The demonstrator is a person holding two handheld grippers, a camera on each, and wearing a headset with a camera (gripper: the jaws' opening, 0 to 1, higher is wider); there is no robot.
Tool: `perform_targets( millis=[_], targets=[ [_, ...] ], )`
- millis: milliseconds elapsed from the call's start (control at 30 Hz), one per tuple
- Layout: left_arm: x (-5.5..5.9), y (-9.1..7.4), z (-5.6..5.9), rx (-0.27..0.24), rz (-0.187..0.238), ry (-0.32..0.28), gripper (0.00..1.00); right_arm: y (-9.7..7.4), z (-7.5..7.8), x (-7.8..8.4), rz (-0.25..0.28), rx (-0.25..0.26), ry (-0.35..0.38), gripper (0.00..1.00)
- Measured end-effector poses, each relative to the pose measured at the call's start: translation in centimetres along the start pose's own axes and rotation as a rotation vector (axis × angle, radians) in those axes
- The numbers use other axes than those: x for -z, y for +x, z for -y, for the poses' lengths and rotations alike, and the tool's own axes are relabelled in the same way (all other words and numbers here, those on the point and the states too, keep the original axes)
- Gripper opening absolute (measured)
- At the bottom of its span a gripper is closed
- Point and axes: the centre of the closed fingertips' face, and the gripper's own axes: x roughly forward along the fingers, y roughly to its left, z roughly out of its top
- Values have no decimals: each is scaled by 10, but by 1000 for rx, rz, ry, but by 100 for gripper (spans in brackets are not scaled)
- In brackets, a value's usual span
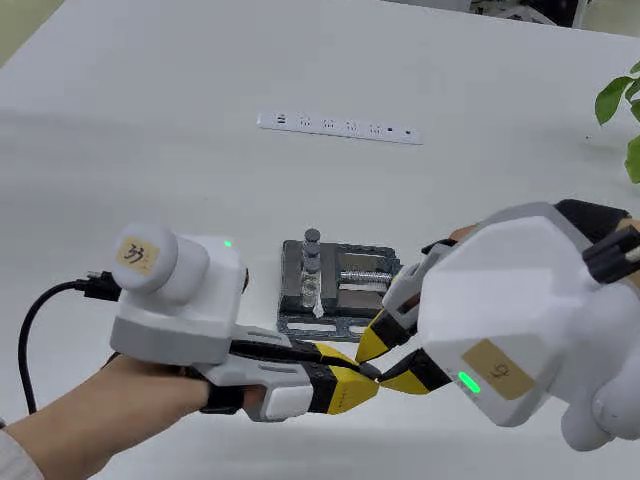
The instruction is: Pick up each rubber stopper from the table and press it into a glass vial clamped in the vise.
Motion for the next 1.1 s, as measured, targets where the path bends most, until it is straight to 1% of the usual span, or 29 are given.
perform_targets(
  millis=[133, 167, 200, 233, 300, 333, 367, 400, 433, 467, 500, 533, 567, 600, 633, 667, 700, 733, 800, 833, 867, 900, 933, 1000, 1033, 1100],
  targets=[
    [2, 0, 1, 2, -3, -4, 5, 1, -1, -1, 10, -6, 16, 7],
    [1, 0, 1, -2, 1, 8, 4, 1, -1, -1, 11, -4, 24, 7],
    [1, 0, 1, -2, 1, 8, 4, 0, -1, 0, 10, -4, 33, 7],
    [2, 0, 1, -4, -2, 11, 4, 0, 1, 2, 14, 2, 71, 9],
    [3, -1, 1, -15, -6, 45, 4, -2, 4, 2, 37, 14, 121, 12],
    [3, -2, -1, -28, -4, 70, 4, -4, 4, 2, 66, 13, 184, 12],
    [2, -3, -2, -38, -2, 92, 4, -5, 6, 0, 96, 12, 224, 12],
    [2, -3, -2, -47, -6, 116, 4, -7, 6, -1, 126, 4, 297, 13],
    [4, -4, -4, -68, -22, 161, 4, -9, 9, -2, 157, 8, 381, 14],
    [3, -4, -3, -70, -21, 192, 4, -12, 13, -3, 182, 18, 415, 14],
    [4, -3, -2, -82, -27, 220, 4, -15, 16, -7, 233, 8, 512, 13],
    [3, -3, -2, -90, -27, 249, 4, -16, 17, -9, 255, 5, 562, 13],
    [3, -3, 0, -97, -34, 288, 4, -19, 21, -9, 270, 9, 603, 12],
    [2, -3, -1, -110, -33, 313, 4, -20, 20, -10, 284, -6, 628, 12],
    [2, -2, -1, -112, -36, 329, 4, -20, 20, -12, 298, -14, 644, 12],
    [0, -2, -1, -123, -32, 374, 4, -21, 20, -14, 314, -26, 673, 13],
    [0, -2, 0, -124, -31, 392, 4, -21, 18, -15, 317, -44, 699, 13],
    [0, -2, 0, -130, -29, 411, 4, -21, 19, -14, 316, -34, 701, 14],
    [-2, -2, 1, -134, -16, 434, 4, -20, 17, -12, 306, -47, 735, 14],
    [-3, -3, 1, -135, -5, 455, 4, -18, 14, -10, 291, -55, 756, 15],
    [-4, -3, 2, -140, 2, 466, 4, -17, 14, -9, 287, -53, 766, 15],
    [-8, -4, 2, -146, 22, 503, 4, -16, 13, -7, 279, -53, 791, 14],
    [-7, -4, 3, -147, 24, 499, 4, -16, 12, -6, 276, -51, 791, 13],
    [-9, -4, 4, -144, 38, 498, 4, -16, 13, -3, 270, -30, 789, 13],
    [-8, -4, 5, -141, 37, 493, 4, -16, 13, -2, 265, -29, 790, 13],
    [-10, -4, 5, -147, 48, 511, 4, -16, 13, -2, 256, -23, 790, 13]
  ],
)
